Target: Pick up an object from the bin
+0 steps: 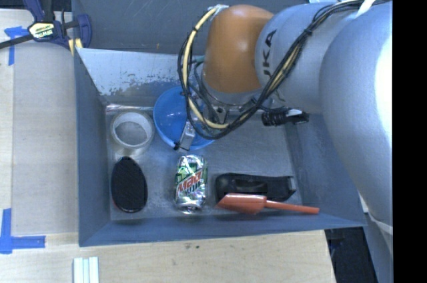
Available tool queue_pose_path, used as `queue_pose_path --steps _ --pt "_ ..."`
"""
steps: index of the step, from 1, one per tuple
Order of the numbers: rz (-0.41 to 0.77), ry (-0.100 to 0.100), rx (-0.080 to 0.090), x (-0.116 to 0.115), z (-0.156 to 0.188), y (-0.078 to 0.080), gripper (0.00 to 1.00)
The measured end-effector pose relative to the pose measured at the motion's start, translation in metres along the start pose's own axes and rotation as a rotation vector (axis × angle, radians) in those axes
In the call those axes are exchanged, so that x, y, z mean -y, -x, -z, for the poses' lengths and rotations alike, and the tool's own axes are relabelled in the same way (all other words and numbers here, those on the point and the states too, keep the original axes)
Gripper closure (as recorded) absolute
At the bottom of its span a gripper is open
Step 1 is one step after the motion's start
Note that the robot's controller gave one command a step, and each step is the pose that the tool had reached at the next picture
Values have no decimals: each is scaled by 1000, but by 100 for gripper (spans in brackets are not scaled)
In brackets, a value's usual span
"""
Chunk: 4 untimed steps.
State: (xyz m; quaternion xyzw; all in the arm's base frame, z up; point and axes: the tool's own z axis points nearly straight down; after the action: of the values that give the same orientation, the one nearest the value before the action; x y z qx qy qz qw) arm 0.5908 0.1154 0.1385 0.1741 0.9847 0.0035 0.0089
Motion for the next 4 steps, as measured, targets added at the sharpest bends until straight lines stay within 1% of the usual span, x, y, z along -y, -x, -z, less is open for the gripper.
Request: queue_pose_path --steps 1,2,3,4 --pt "57 1 -5 5 -6 1 0" --pt "85 7 3 -15 66 -31 0" --pt "92 5 5 -8 42 -17 0" --pt "31 6 5 43 27 -66 0"
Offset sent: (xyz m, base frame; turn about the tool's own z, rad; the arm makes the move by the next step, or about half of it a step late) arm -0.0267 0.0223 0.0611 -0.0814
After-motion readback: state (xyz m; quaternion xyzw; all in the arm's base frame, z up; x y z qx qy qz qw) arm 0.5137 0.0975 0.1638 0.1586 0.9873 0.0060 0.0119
